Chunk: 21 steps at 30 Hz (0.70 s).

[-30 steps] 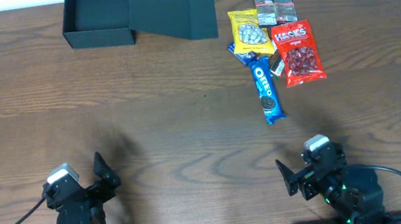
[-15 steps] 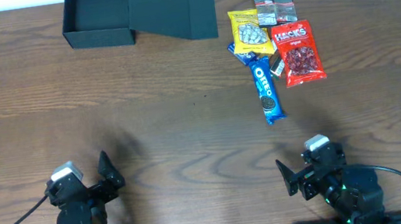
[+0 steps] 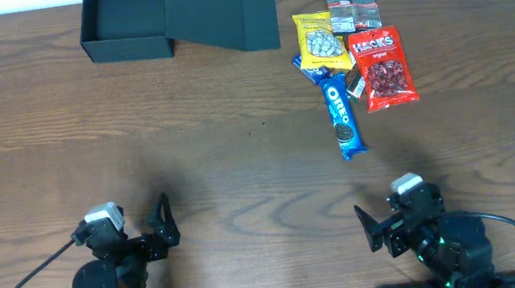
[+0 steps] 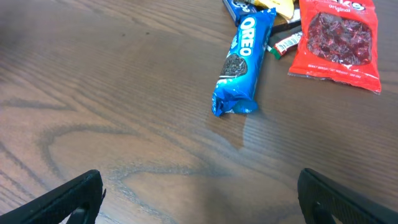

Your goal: Pack container

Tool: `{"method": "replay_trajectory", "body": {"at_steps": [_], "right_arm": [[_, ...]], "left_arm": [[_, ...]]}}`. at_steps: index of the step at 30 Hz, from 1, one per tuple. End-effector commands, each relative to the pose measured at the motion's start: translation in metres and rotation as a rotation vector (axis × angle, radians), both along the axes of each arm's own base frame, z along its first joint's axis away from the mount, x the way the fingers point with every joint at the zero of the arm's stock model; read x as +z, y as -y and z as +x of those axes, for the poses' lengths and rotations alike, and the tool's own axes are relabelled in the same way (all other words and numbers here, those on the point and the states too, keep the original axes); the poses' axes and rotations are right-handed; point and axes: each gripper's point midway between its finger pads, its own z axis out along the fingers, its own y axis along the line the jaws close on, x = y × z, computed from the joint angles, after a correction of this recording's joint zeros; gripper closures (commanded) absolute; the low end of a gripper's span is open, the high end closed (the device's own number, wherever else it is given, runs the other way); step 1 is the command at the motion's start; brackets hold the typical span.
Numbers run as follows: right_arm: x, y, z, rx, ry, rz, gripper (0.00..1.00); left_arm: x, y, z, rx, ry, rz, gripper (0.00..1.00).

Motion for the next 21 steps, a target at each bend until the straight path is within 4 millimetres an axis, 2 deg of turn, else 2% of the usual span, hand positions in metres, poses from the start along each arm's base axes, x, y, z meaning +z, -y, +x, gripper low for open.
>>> {"method": "replay_trajectory", "body": {"at_steps": [1,5,10,16,21], "right_arm": [[0.0,0.004,0.002,-0.03,0.001,0.011,0.01],[0.0,0.004,0.002,-0.03,0.001,0.011,0.01],[0.0,0.004,0.002,-0.03,0.001,0.011,0.01],[0.0,0.004,0.002,-0.03,0.001,0.011,0.01],[0.0,0.004,0.002,-0.03,0.001,0.011,0.01]], "left_arm": [[0.037,0.008,0.001,-0.048,0.033,-0.006,0.05],[0.061,0.007,0.022,-0.089,-0.054,0.093,0.05],[0.082,0.005,0.076,-0.141,-0.188,0.174,0.05],[0.095,-0.005,0.178,-0.117,-0.326,0.153,0.05],[0.088,-0.008,0.256,-0.074,-0.448,0.061,0.04]]}}
